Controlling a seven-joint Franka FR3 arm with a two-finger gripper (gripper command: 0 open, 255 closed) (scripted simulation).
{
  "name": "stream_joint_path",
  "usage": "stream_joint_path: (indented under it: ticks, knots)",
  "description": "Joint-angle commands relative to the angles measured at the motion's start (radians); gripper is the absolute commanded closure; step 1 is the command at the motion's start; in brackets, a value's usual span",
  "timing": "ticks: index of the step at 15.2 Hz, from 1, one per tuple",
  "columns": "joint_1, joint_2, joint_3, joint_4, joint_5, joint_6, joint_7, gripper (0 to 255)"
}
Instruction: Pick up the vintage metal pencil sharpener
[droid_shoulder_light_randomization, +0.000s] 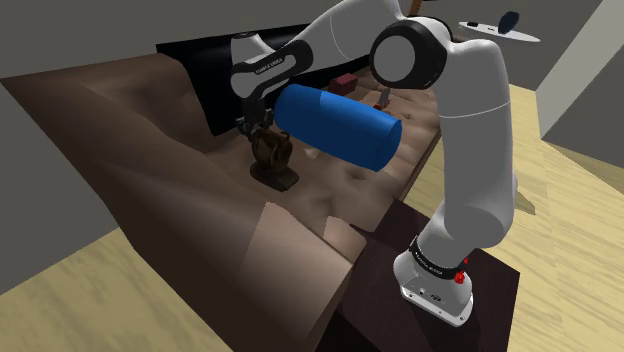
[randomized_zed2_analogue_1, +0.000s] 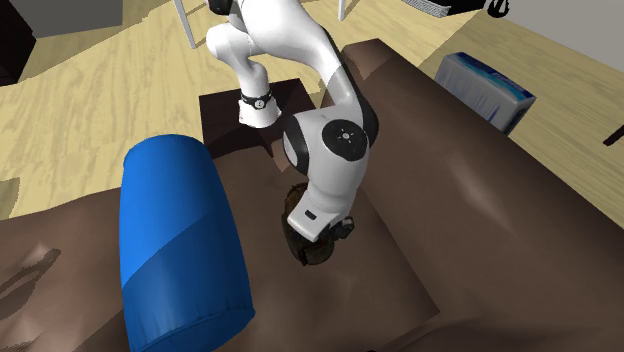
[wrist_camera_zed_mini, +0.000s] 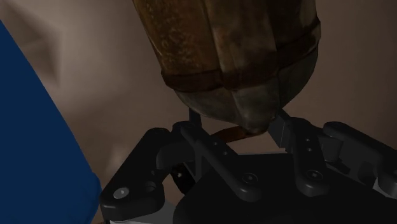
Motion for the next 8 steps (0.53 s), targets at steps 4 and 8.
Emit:
stream_joint_path:
  ticks: [4, 8]
  knots:
    - [0.001, -0.001, 0.001, -0.004, 0.0, 0.002, 0.001, 255]
    - [0.001, 0.001, 0.001, -0.001, 0.0, 0.001, 0.0, 255]
